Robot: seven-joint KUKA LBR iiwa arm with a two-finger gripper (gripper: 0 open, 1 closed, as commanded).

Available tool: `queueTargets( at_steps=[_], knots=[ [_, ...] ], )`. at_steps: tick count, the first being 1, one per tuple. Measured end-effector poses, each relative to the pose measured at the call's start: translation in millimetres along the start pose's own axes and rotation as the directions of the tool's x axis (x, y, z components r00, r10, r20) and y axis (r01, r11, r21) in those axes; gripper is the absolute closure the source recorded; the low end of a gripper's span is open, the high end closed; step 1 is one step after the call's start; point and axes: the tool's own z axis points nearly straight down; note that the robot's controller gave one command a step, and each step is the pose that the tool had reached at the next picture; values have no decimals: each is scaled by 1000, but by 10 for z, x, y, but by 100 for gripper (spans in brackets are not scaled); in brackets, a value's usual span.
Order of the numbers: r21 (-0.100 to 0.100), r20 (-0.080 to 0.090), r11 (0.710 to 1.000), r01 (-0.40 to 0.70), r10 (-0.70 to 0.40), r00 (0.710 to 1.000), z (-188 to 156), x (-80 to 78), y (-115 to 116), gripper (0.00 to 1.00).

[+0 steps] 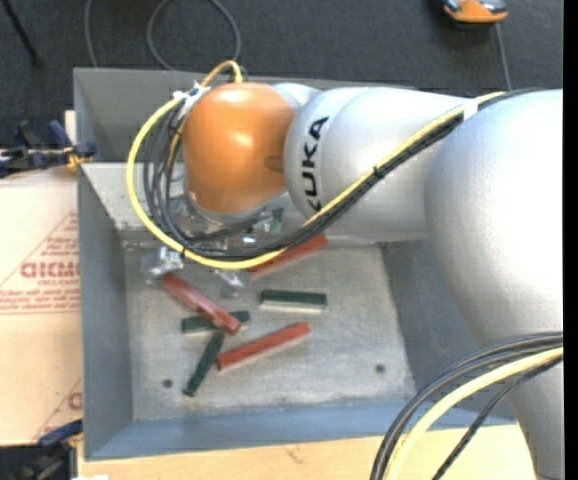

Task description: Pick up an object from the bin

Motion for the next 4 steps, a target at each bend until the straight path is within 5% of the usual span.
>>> queueTargets(
  at_steps=[1, 2, 3, 4],
  knots=[
    [4, 1, 980, -198, 198, 980, 475, 75, 21, 0],
    [3, 0, 980, -199, 199, 980, 469, 74, 20, 100],
    [8, 3, 983, -182, 182, 983, -708, -180, -60, 100],
    [2, -1, 1000, 26, -26, 1000, -1619, -37, 960, 100]
  ],
)
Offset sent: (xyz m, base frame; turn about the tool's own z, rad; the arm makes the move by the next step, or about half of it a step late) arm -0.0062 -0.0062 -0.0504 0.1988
